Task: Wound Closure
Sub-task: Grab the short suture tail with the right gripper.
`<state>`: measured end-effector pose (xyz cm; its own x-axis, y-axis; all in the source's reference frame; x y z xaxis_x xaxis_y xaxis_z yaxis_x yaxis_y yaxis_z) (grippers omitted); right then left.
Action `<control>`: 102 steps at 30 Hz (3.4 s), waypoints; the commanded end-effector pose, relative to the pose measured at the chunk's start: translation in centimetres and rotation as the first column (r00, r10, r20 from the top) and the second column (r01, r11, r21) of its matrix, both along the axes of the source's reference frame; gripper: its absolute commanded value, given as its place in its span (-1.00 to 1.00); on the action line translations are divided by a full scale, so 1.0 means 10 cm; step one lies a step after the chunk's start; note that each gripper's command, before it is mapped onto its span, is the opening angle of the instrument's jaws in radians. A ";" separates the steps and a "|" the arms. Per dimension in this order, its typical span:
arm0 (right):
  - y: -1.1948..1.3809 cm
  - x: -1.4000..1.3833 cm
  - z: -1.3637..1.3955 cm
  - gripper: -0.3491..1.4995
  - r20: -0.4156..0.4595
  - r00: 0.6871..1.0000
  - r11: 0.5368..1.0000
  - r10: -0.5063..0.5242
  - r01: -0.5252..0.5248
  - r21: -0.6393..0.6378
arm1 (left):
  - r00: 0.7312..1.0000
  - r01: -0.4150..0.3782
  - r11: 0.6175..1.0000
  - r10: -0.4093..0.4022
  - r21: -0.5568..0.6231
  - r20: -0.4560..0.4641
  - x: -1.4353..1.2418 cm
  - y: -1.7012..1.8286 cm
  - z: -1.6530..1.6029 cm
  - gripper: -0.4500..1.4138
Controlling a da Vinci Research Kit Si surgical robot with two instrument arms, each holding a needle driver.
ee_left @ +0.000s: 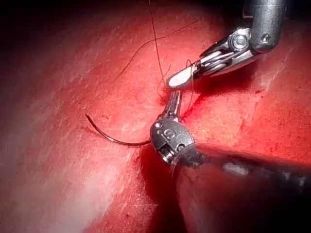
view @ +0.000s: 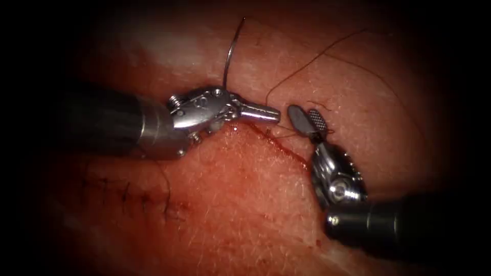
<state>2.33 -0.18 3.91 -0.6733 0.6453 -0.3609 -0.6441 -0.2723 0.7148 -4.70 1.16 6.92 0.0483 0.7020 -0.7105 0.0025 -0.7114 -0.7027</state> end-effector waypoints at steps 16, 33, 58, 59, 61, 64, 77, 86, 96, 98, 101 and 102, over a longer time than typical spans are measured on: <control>-0.010 -0.011 0.011 -0.09 -0.027 0.995 0.996 0.092 -0.091 0.026 | 1.000 -0.005 1.000 0.005 0.001 0.005 -0.014 -0.003 0.008 -1.00; -0.003 -0.015 -0.001 0.04 0.076 0.988 0.989 0.137 -0.133 -0.062 | 1.000 -0.016 1.000 0.016 0.002 0.007 -0.018 -0.003 0.008 -1.00; -0.010 0.002 -0.020 -1.00 0.225 0.973 0.994 0.052 -0.029 -0.105 | 0.999 -0.031 1.000 0.031 -0.001 0.016 -0.006 -0.008 0.007 -1.00; -0.010 0.003 -0.023 -1.00 0.221 0.974 0.994 0.051 -0.028 -0.108 | 1.000 -0.027 1.000 0.027 0.000 0.013 -0.005 -0.007 0.008 -1.00; -0.010 0.007 -0.029 -1.00 0.215 0.976 0.994 0.045 -0.022 -0.106 | 1.000 -0.027 1.000 0.027 0.000 0.013 -0.005 -0.006 0.008 -1.00; -0.011 0.009 -0.032 -1.00 0.204 0.978 0.994 0.032 -0.010 -0.107 | 1.000 -0.028 1.000 0.028 0.000 0.013 -0.005 -0.006 0.008 -1.00; -0.006 -0.001 0.015 0.16 0.190 0.971 0.988 0.145 -0.131 -0.087 | 1.000 -0.025 1.000 0.025 0.001 0.009 -0.010 -0.005 0.008 -1.00; 0.001 -0.003 0.017 0.16 0.201 0.962 0.982 0.183 -0.169 -0.086 | 0.999 -0.032 0.999 0.032 0.000 0.009 -0.021 -0.004 0.008 -1.00; 0.009 -0.001 0.022 -1.00 0.187 0.966 0.982 0.175 -0.157 -0.107 | 0.999 -0.037 0.999 0.037 -0.001 0.012 -0.019 -0.008 0.008 -1.00; 0.008 -0.001 0.020 -1.00 0.190 0.966 0.982 0.175 -0.158 -0.104 | 0.999 -0.038 0.999 0.038 -0.001 0.012 -0.019 -0.009 0.008 -1.00; 0.009 0.000 0.015 -1.00 0.213 0.962 0.984 0.168 -0.151 -0.093 | 0.999 -0.039 0.999 0.039 -0.002 0.013 -0.018 -0.010 0.008 -1.00; 0.009 0.000 0.013 -1.00 0.214 0.962 0.984 0.169 -0.152 -0.092 | 0.999 -0.040 0.999 0.040 -0.002 0.013 -0.017 -0.010 0.008 -1.00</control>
